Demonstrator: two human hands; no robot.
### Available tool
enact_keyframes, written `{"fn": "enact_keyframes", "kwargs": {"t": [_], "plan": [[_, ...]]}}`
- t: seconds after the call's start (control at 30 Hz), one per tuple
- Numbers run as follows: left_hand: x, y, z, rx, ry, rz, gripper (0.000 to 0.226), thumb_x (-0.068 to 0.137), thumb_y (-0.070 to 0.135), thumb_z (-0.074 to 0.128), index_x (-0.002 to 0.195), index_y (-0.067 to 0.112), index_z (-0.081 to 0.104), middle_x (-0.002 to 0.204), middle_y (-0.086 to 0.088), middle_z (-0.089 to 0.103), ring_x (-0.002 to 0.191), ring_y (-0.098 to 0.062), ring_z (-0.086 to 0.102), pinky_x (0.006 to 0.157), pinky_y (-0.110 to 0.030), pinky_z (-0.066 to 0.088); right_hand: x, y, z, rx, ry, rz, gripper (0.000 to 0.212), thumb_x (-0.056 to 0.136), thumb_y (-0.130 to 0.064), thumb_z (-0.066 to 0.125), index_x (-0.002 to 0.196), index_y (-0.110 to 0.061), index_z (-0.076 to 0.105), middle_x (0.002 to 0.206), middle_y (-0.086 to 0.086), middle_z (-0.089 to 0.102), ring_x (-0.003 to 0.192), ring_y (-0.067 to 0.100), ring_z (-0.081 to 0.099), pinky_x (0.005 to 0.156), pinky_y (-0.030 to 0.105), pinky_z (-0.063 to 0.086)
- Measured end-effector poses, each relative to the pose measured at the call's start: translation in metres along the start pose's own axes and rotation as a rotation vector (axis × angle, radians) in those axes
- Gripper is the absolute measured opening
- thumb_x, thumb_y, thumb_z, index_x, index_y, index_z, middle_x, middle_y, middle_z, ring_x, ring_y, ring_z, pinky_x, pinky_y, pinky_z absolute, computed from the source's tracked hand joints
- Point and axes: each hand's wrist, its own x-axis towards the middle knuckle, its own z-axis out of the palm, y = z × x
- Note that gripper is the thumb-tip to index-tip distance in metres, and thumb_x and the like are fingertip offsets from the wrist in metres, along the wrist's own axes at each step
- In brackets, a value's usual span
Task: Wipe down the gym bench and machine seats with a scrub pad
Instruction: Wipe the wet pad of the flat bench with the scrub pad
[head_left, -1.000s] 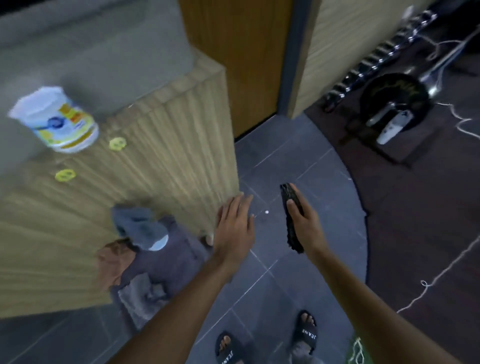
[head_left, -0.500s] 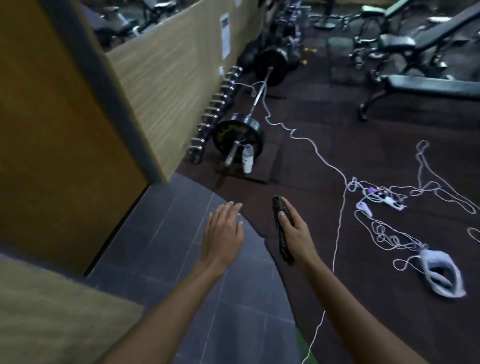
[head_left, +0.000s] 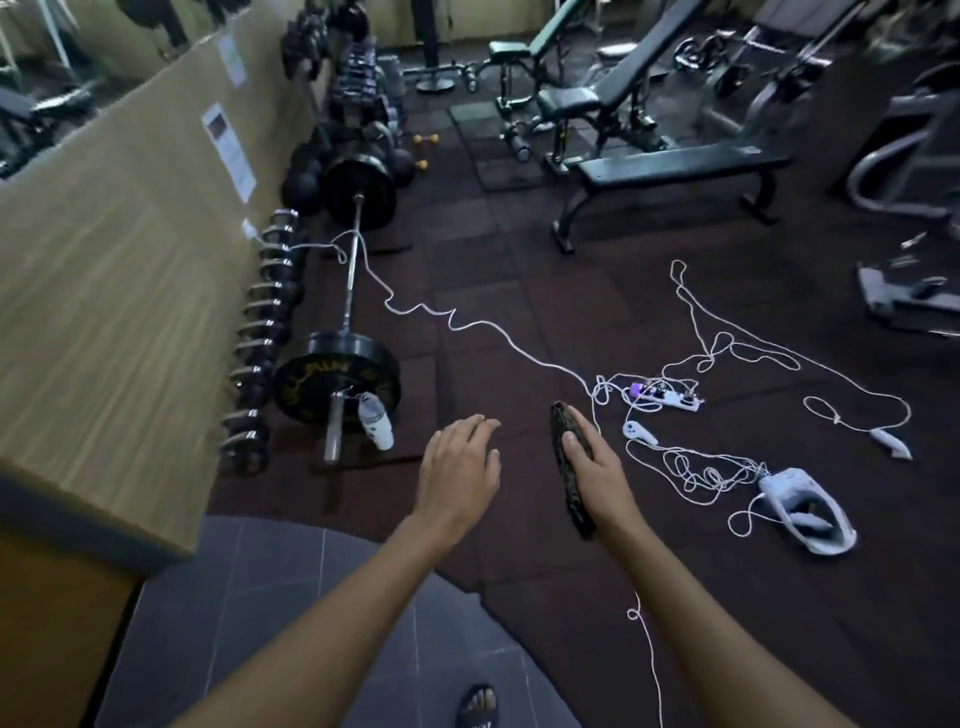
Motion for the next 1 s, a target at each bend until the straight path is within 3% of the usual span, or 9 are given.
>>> {"fn": "enact_keyframes", "kwargs": {"t": [0.3,0.43,0.67,0.83,1.0], "plan": [[0.229,0.011,0.036,-0.056,-0.07,0.151,0.039,0.092,0.021,0.056,0.131,0.02,0.058,0.135,0.002,0.058,0.126,-0.019,0.051,0.105,-0.035,0.039,0.194,-0.032,-0.028,0.067,0.195,0.041,0.04,0.103,-0.019,0.048,0.142,-0.028,0.05,0.141,-0.01,0.052,0.133,0.004,0.045,0.116,0.027,0.031],[0.341,0.028,0.069,-0.069,-0.085,0.186,0.038,0.092,0.021,0.056,0.13,0.021,0.059,0.135,0.002,0.057,0.126,-0.019,0.05,0.106,-0.035,0.038,0.3,-0.035,-0.058,0.087,0.244,0.037,0.038,0.103,-0.018,0.048,0.14,-0.026,0.051,0.138,-0.009,0.054,0.13,0.004,0.047,0.113,0.024,0.032],[0.546,0.063,0.106,-0.08,-0.081,0.151,0.037,0.092,0.023,0.056,0.128,0.021,0.06,0.133,0.001,0.059,0.123,-0.022,0.053,0.103,-0.037,0.043,0.501,-0.077,-0.111,0.085,0.226,0.002,0.04,0.102,-0.014,0.05,0.141,-0.018,0.052,0.14,-0.004,0.056,0.131,0.008,0.048,0.116,0.029,0.033],[0.676,0.077,0.122,-0.073,-0.08,0.16,0.038,0.093,0.023,0.054,0.13,0.023,0.059,0.135,0.004,0.058,0.126,-0.019,0.051,0.103,-0.036,0.041,0.629,-0.108,-0.134,0.072,0.219,-0.017,0.039,0.102,-0.014,0.049,0.141,-0.018,0.051,0.137,-0.007,0.056,0.127,0.005,0.049,0.108,0.02,0.035],[0.81,0.068,0.162,-0.081,-0.103,0.158,0.037,0.092,0.024,0.054,0.129,0.025,0.058,0.134,0.005,0.058,0.125,-0.019,0.051,0.102,-0.037,0.043,0.765,-0.11,-0.147,0.034,0.235,-0.005,0.04,0.102,-0.017,0.05,0.142,-0.021,0.05,0.138,-0.009,0.055,0.129,0.004,0.048,0.111,0.022,0.033]]}}
